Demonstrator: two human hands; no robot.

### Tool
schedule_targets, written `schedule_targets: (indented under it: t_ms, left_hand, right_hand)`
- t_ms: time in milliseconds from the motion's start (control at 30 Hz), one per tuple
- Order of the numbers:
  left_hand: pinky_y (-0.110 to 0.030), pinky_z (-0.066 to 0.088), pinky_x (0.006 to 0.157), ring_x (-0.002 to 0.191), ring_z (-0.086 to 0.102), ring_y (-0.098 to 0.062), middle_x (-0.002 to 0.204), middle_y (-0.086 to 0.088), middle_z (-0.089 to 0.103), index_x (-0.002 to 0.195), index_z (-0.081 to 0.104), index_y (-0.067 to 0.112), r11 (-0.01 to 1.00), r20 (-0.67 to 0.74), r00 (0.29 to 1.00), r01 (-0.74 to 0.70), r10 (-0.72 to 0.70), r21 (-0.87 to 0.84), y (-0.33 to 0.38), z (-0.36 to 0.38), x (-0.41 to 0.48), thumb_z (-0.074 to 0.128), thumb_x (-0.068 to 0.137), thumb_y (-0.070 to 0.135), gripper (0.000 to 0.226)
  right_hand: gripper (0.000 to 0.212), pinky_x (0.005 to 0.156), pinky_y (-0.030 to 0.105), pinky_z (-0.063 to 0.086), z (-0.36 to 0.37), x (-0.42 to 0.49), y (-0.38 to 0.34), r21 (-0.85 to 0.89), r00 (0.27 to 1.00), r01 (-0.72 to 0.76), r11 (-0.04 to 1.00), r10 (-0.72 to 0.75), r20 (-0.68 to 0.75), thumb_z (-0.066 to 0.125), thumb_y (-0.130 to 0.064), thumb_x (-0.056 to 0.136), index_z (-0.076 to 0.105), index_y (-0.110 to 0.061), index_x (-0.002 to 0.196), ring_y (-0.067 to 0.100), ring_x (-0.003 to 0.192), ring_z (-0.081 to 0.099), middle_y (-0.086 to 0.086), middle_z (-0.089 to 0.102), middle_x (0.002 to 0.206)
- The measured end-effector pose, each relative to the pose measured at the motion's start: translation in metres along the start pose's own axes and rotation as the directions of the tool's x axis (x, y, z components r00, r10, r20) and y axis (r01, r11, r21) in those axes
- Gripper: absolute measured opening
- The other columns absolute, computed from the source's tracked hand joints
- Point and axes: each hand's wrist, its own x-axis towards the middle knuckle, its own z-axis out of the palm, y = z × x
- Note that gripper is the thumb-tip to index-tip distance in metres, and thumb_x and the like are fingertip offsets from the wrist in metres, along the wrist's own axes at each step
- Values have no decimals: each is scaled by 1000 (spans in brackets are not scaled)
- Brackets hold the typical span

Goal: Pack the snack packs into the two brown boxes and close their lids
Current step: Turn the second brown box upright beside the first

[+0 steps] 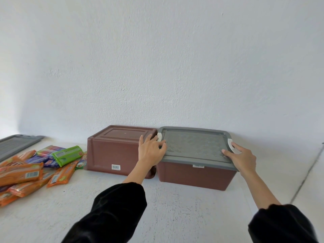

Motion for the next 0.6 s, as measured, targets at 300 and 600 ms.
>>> schedule_targets:
  t_ms: [300, 600]
  left_hand:
    - [-44, -5, 117, 144, 15, -16, 153, -3, 30, 134, 49, 30, 941, -18, 999, -50, 47, -334, -7, -18, -15, 29, 100, 41, 41]
    - [-46, 26, 112, 133, 37, -21, 143, -7, 41, 127, 57, 25, 894, -193, 968, 62, -163, -444, -111, -80, -28, 46, 95, 29, 33]
  right_hand:
    - [60, 96, 46, 39, -3, -14, -16, -464, 997, 80, 882, -66, 48, 57, -48, 86, 38, -31, 141, 38, 126, 38, 15, 48, 136]
    - [66, 111, 49, 29, 100, -60, -100, -331, 881, 409, 850, -273, 387, 42, -61, 87, 27, -34, 145, 28, 138, 33, 5, 37, 149]
